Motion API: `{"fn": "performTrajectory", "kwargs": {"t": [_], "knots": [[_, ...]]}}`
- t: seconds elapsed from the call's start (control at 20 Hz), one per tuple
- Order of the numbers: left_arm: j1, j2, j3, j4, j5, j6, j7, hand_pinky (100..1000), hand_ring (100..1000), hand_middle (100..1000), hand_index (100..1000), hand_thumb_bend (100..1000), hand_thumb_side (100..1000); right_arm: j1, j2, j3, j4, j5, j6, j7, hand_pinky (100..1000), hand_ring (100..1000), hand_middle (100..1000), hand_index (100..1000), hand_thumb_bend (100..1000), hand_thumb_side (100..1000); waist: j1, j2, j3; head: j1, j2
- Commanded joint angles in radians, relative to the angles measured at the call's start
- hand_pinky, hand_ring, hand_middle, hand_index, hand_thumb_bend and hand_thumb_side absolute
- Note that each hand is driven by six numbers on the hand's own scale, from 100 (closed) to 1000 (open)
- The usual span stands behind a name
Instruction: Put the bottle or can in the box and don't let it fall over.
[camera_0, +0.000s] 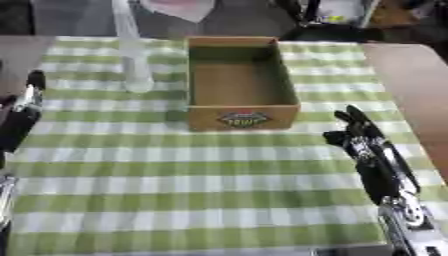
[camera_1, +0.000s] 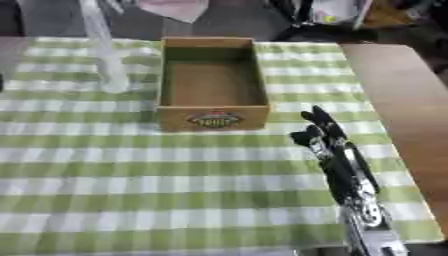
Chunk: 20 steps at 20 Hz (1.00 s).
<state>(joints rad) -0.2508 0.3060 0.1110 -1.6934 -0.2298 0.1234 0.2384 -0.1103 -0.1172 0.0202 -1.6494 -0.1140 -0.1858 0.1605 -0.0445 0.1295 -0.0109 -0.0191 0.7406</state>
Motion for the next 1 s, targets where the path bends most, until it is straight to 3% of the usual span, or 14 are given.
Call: {"fn": "performTrajectory", "kwargs": {"t": [0.05, 0.55, 0.75, 1.0], "knots": [[-0.007, 0.007, -0.001, -0.019, -0.002, 0.0, -0.001, 831, 1000, 1000, 943, 420, 627, -0.009, -0.005, 0.002, -0.018, 0.001, 0.0, 0.003, 792, 724, 909, 1000, 100, 610, 0.002, -0.014, 0.0, -0.003, -0.01], [-0.043, 0.038, -0.031, 0.015, 0.0, 0.011, 0.024, 826, 1000, 1000, 952, 426, 596, -0.007, -0.007, 0.005, -0.016, 0.001, 0.0, 0.004, 793, 723, 909, 1000, 100, 613, 0.004, -0.013, -0.001, -0.001, -0.011], [-0.115, 0.09, -0.087, 0.121, -0.019, 0.04, 0.055, 827, 1000, 1000, 949, 464, 597, -0.005, -0.008, 0.008, -0.014, 0.001, 0.0, 0.007, 793, 723, 909, 1000, 100, 612, 0.003, -0.021, -0.01, -0.003, -0.011], [-0.245, 0.111, -0.157, 0.333, -0.046, 0.047, 0.079, 826, 1000, 1000, 953, 524, 638, -0.002, -0.009, 0.016, -0.012, -0.002, 0.001, 0.015, 794, 723, 910, 1000, 100, 615, -0.01, -0.03, -0.013, -0.004, -0.007]]}}
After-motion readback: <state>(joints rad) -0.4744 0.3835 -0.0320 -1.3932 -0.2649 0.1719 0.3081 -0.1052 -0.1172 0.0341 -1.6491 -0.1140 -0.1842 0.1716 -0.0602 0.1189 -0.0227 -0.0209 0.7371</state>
